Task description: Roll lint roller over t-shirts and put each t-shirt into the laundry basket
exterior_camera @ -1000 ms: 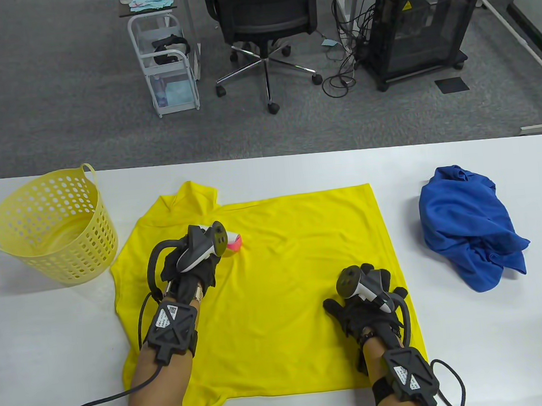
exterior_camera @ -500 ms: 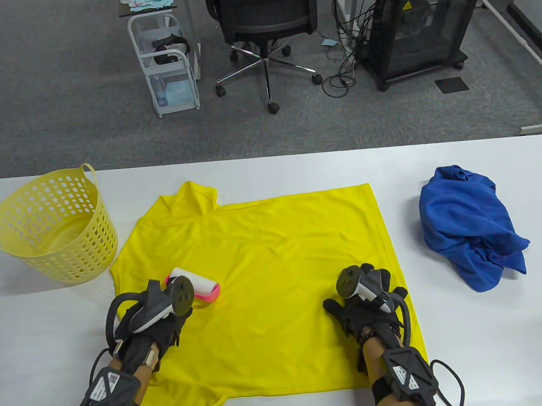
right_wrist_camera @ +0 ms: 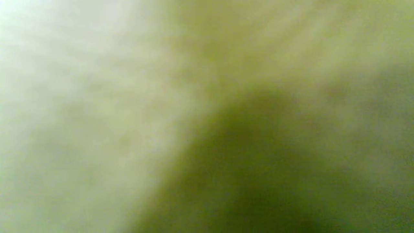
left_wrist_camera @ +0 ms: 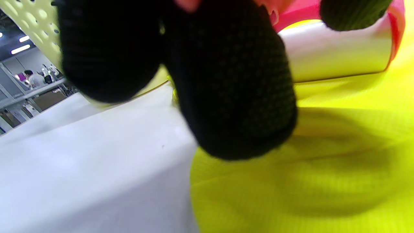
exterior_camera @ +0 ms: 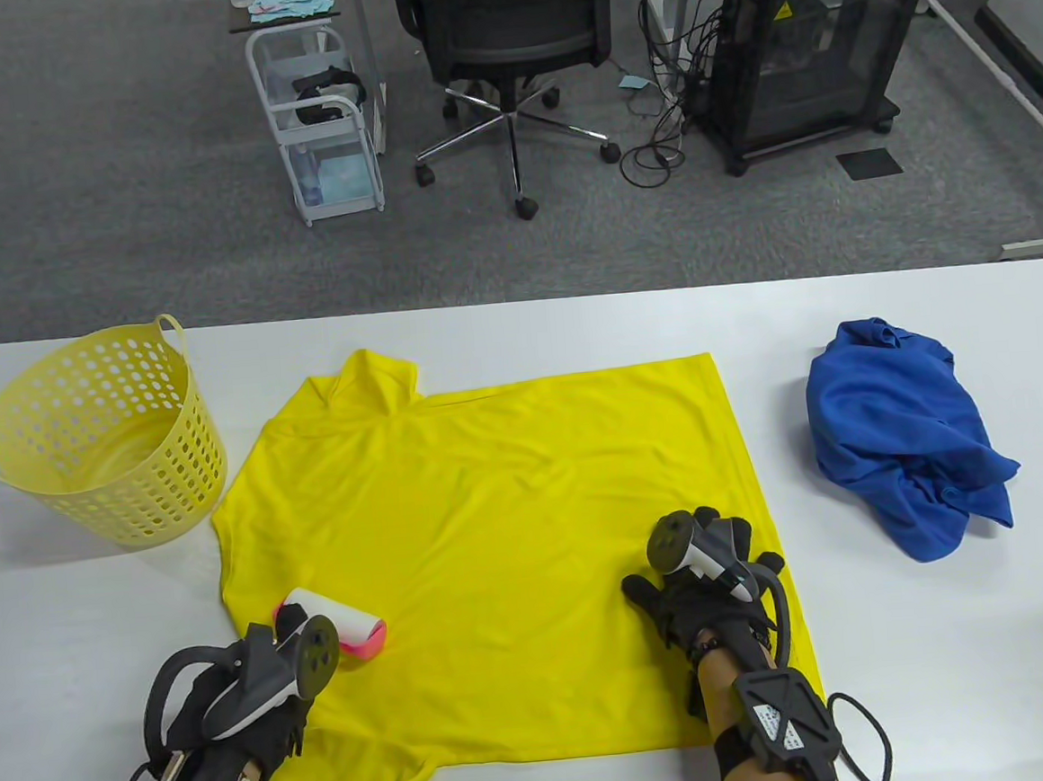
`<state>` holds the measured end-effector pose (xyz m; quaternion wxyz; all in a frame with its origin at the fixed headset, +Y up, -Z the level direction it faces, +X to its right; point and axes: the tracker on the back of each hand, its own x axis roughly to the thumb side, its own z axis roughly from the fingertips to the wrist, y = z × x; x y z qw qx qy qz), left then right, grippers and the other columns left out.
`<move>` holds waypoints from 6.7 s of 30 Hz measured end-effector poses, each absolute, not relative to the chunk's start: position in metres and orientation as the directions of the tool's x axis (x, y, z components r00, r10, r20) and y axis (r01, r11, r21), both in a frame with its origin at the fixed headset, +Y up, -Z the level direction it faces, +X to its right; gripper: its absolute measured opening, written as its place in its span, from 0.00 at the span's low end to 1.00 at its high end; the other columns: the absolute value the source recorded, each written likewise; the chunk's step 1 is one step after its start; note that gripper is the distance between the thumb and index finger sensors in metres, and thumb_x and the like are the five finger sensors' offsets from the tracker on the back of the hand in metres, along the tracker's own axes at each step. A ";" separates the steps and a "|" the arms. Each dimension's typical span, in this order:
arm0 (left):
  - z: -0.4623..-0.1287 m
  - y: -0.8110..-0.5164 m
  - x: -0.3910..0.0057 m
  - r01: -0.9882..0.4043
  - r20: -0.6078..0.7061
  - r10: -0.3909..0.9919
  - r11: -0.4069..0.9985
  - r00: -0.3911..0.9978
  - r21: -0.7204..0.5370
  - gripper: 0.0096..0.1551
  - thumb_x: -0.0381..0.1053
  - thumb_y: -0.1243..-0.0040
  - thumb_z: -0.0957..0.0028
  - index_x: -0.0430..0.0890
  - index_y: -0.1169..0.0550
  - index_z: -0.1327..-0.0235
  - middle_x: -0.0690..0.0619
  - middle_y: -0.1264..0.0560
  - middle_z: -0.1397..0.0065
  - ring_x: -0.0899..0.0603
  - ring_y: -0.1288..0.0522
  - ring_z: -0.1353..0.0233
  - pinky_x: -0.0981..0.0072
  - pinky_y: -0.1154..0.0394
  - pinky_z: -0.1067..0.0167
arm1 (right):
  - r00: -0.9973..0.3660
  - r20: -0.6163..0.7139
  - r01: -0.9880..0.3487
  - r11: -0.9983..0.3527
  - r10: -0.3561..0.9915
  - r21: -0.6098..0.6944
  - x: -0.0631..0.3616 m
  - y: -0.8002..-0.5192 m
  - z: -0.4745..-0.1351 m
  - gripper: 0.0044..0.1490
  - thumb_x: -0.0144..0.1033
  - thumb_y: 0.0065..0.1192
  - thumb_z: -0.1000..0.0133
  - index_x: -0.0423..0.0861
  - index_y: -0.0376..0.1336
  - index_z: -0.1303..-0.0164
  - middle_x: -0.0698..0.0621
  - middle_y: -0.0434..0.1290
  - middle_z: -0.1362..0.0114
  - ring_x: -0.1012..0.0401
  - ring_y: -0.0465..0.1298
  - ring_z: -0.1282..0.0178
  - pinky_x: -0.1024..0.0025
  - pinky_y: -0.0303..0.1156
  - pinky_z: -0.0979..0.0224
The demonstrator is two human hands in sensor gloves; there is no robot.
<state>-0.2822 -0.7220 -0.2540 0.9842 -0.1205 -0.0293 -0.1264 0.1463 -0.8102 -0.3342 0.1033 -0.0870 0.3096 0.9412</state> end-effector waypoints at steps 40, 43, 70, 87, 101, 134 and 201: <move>-0.271 -0.728 -0.352 -0.043 0.161 0.054 0.997 0.986 -0.070 0.49 0.73 0.51 0.55 0.52 0.45 0.25 0.44 0.40 0.21 0.38 0.31 0.25 0.34 0.37 0.31 | -0.980 -0.038 -0.198 -0.932 0.195 0.305 0.146 -0.759 -0.321 0.58 0.74 0.37 0.56 0.58 0.23 0.28 0.41 0.21 0.17 0.37 0.29 0.17 0.25 0.31 0.26; -0.263 -0.742 -0.321 0.039 0.347 0.079 0.946 0.935 -0.322 0.54 0.75 0.44 0.62 0.55 0.46 0.24 0.44 0.46 0.17 0.32 0.40 0.18 0.24 0.48 0.28 | -0.980 0.092 -0.122 -0.904 0.174 0.410 0.144 -0.739 -0.302 0.63 0.73 0.50 0.57 0.57 0.24 0.27 0.40 0.21 0.17 0.37 0.24 0.19 0.24 0.28 0.26; -0.369 -0.768 -0.288 0.362 0.012 -0.385 0.856 0.923 -0.370 0.43 0.68 0.47 0.64 0.54 0.35 0.33 0.51 0.30 0.25 0.36 0.32 0.19 0.30 0.43 0.26 | -0.973 -0.229 -0.060 -0.967 0.002 0.249 0.156 -0.772 -0.366 0.34 0.50 0.60 0.52 0.57 0.56 0.35 0.42 0.55 0.18 0.38 0.54 0.17 0.31 0.54 0.22; -0.330 -0.636 -0.332 -0.739 0.379 0.638 0.623 0.670 0.258 0.31 0.62 0.35 0.55 0.50 0.24 0.41 0.55 0.13 0.49 0.44 0.12 0.42 0.36 0.31 0.32 | -0.240 0.349 -0.945 -0.136 0.906 -0.299 0.239 -0.662 -0.313 0.32 0.44 0.67 0.50 0.49 0.61 0.37 0.51 0.80 0.42 0.51 0.85 0.43 0.50 0.74 0.31; -0.335 -0.671 -0.312 -0.875 0.066 0.946 0.319 0.317 -0.364 0.31 0.65 0.40 0.42 0.43 0.22 0.40 0.55 0.12 0.69 0.57 0.11 0.83 0.62 0.13 0.68 | 0.149 -0.115 -0.979 0.163 0.982 0.121 0.257 -0.688 -0.318 0.35 0.46 0.61 0.39 0.41 0.55 0.28 0.49 0.80 0.54 0.65 0.84 0.78 0.68 0.84 0.65; -0.347 -0.772 -0.233 0.286 0.379 -0.131 0.876 0.916 -0.389 0.58 0.79 0.48 0.68 0.59 0.50 0.25 0.52 0.50 0.17 0.31 0.52 0.16 0.30 0.49 0.25 | -0.980 -0.193 -0.046 -0.901 -0.042 0.432 0.182 -0.764 -0.345 0.55 0.64 0.62 0.54 0.61 0.39 0.24 0.45 0.44 0.11 0.37 0.51 0.14 0.29 0.44 0.21; -0.364 -0.730 -0.286 -0.102 -0.157 0.133 0.977 0.979 0.190 0.28 0.59 0.46 0.48 0.50 0.31 0.37 0.46 0.35 0.25 0.32 0.39 0.21 0.32 0.43 0.29 | -0.904 0.382 -0.003 -0.899 0.190 0.438 0.057 -0.745 -0.307 0.36 0.62 0.58 0.50 0.58 0.64 0.33 0.45 0.58 0.14 0.41 0.58 0.14 0.29 0.49 0.22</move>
